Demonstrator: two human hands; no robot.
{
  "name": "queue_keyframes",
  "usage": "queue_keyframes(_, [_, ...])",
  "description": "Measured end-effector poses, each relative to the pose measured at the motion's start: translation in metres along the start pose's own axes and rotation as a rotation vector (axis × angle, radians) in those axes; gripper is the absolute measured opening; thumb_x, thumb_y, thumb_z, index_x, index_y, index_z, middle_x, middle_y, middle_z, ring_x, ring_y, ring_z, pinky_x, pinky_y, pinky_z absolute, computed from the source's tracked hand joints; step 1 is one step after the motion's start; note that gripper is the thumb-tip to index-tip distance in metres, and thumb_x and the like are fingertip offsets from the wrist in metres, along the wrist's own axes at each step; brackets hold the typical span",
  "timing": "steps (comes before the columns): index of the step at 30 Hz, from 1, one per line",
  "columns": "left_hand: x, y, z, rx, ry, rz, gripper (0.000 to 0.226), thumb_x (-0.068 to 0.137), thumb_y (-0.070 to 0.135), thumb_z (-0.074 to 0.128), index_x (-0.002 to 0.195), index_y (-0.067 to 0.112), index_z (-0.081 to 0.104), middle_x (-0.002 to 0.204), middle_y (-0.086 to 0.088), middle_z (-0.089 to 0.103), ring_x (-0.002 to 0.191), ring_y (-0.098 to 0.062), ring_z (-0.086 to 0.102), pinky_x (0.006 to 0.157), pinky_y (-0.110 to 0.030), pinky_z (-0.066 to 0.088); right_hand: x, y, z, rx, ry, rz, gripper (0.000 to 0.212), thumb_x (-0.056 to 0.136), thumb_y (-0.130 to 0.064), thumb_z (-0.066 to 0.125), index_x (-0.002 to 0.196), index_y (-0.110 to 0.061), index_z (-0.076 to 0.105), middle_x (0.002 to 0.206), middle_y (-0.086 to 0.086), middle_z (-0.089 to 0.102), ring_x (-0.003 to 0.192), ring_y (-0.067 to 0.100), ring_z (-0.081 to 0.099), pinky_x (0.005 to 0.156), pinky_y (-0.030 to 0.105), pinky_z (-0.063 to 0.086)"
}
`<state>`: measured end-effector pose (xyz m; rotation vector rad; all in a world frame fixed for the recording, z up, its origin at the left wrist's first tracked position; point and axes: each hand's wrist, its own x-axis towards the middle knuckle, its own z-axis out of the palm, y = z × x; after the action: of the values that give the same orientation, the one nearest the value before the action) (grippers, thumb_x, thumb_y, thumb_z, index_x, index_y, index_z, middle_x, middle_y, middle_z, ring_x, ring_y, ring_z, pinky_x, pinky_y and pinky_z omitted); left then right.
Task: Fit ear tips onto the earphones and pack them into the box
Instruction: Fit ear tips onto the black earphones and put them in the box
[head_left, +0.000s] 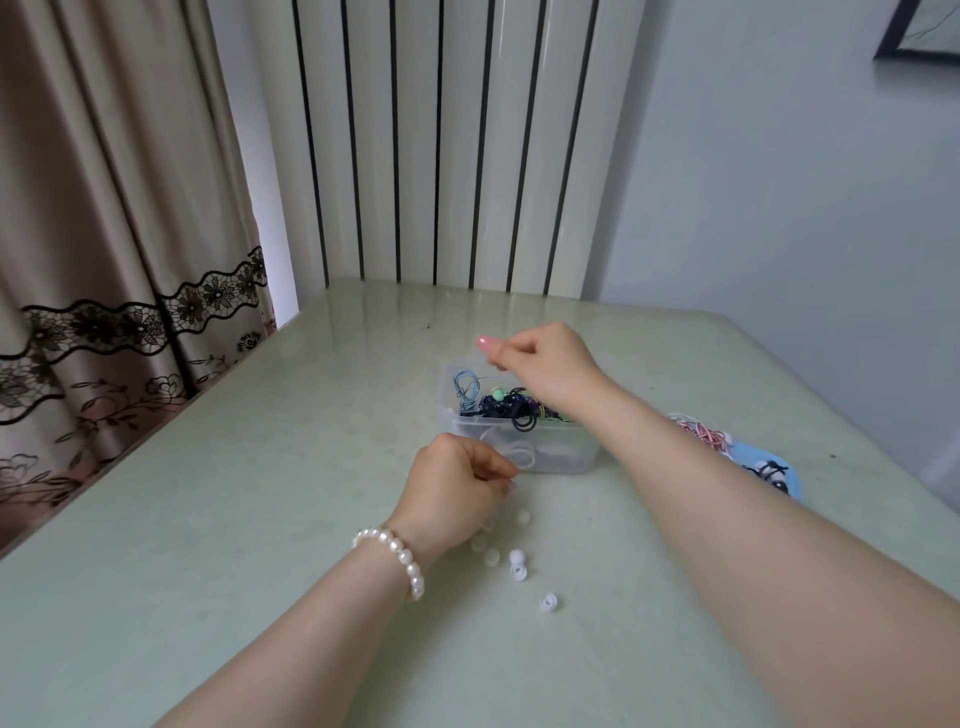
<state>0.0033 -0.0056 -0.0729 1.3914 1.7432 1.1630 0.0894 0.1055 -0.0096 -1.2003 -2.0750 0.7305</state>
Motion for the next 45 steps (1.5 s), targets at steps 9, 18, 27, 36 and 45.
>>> queue_keyframes(9, [0.000,-0.001,0.005,0.041,-0.013,0.001,0.018,0.080,0.005,0.066,0.070,0.020,0.067,0.050,0.007,0.054,0.028,-0.004,0.045,0.036,-0.022,0.043,-0.011,0.000,-0.026,-0.078,-0.262,0.024,0.020,0.064,-0.005,0.081,0.080,-0.004,0.071,0.062,0.000,0.061,0.054,0.007,0.053,0.056,0.018,0.044])
queue_keyframes(18, [0.000,-0.004,0.005,0.069,-0.017,0.017,0.022,0.080,0.004,0.064,0.069,0.022,0.067,0.056,0.008,0.057,0.040,-0.011,0.052,0.044,-0.028,0.052,-0.008,0.007,0.016,-0.176,-0.064,-0.007,0.010,0.069,-0.016,0.077,0.074,-0.010,0.071,0.079,0.009,0.071,0.070,0.019,0.058,0.069,0.029,0.049])
queue_keyframes(27, [-0.002,-0.003,0.006,0.098,-0.012,0.062,0.017,0.080,0.006,0.063,0.072,0.020,0.068,0.060,0.009,0.059,0.044,-0.009,0.052,0.044,-0.023,0.051,-0.013,-0.011,0.010,-0.224,-0.350,0.114,0.032,0.076,-0.034,0.053,0.048,-0.020,0.050,0.058,0.002,0.046,0.059,0.021,0.041,0.055,0.030,0.032])
queue_keyframes(36, [-0.002,-0.004,0.010,0.136,-0.025,0.084,0.012,0.079,0.007,0.066,0.080,0.017,0.073,0.061,0.012,0.061,0.043,0.002,0.051,0.045,-0.012,0.045,-0.013,0.033,-0.086,0.018,0.045,0.076,0.007,0.080,-0.015,0.068,0.079,-0.009,0.072,0.071,0.002,0.065,0.068,0.009,0.055,0.074,0.026,0.043])
queue_keyframes(45, [-0.009,0.006,0.017,0.319,-0.052,0.186,0.014,0.084,0.021,0.064,0.095,0.021,0.072,0.077,0.018,0.052,0.078,-0.006,0.057,0.053,-0.009,0.039,-0.040,0.127,-0.115,-0.497,0.048,0.262,0.013,0.083,-0.012,0.063,0.090,-0.017,0.072,0.098,0.004,0.068,0.091,0.019,0.059,0.078,0.023,0.041])
